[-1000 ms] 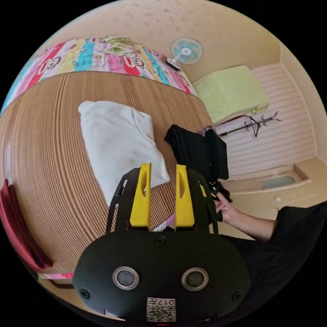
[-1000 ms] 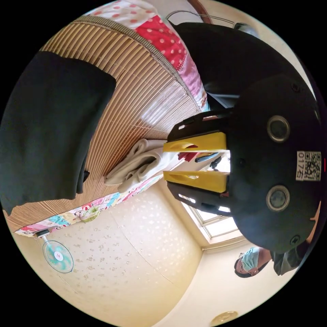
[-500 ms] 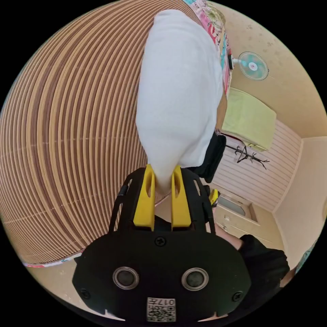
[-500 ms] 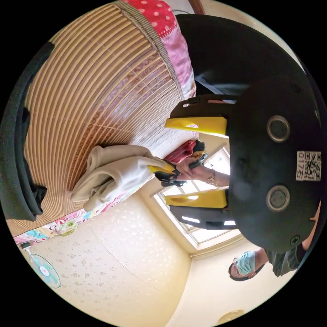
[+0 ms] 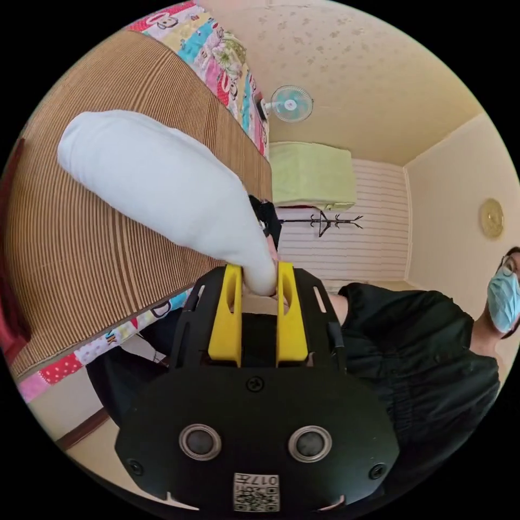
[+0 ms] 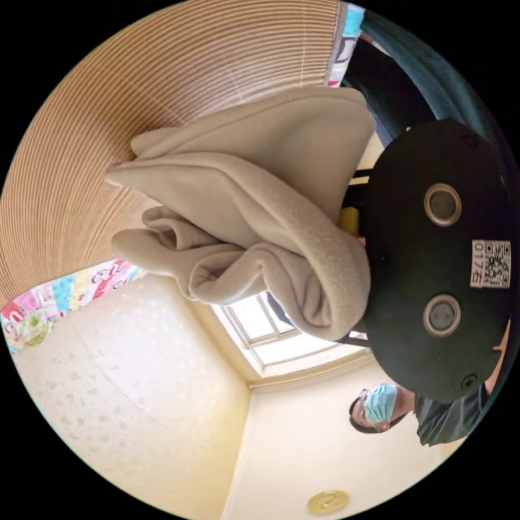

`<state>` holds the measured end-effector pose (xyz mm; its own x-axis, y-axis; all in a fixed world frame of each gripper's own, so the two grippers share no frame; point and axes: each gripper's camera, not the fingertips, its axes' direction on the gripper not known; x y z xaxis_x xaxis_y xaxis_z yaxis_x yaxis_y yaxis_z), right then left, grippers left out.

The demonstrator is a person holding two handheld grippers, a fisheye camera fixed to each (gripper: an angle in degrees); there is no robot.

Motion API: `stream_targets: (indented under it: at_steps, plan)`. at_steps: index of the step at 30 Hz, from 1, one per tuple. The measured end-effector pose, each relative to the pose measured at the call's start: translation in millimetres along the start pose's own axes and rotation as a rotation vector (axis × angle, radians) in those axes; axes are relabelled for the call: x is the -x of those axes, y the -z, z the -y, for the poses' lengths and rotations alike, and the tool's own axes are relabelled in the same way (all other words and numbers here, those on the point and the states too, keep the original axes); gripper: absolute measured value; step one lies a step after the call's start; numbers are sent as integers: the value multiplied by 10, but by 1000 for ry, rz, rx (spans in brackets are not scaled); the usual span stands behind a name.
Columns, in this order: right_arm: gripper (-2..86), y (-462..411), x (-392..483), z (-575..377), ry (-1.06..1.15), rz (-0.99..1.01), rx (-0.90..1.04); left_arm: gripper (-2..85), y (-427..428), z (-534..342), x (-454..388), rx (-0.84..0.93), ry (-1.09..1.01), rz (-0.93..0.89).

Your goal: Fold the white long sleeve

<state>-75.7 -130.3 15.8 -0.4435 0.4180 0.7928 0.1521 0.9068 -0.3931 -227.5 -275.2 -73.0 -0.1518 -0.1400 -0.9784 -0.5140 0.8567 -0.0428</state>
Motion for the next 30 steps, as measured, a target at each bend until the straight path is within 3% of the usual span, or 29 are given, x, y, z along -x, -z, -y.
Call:
stream_targets:
  at_steps: [6, 10, 14, 17, 19, 22, 26, 30]
  plan:
    - [166, -2026, 92, 135, 116, 62, 31, 112, 1635, -1258, -27, -353, -14, 239]
    - [147, -2916, -550, 0, -56, 25, 36, 113, 2130, -2172, 215, -540, 124, 444]
    - [118, -3505, -1489, -180, -309, -312, 379, 112, 2132, -2536, 691, -614, 249, 438]
    - [92, -3480, -1724, -334, -314, -482, 645, 112, 1908, -2399, 1046, -605, 254, 375]
    - [84, -3240, -1699, -336, -293, -556, 709, 112, 1612, -2065, 1235, -542, 220, 382]
    - [62, -2461, -1433, -176, -258, -664, 584, 109, 1103, -1515, 1396, -431, 137, 375]
    - [22, -1168, -648, -70, -167, -766, 217, 103, 286, -817, 1397, -256, -6, 396]
    - [8, -435, 572, -542, 85, -1005, -104, 95, -938, -222, 1044, -35, -267, 567]
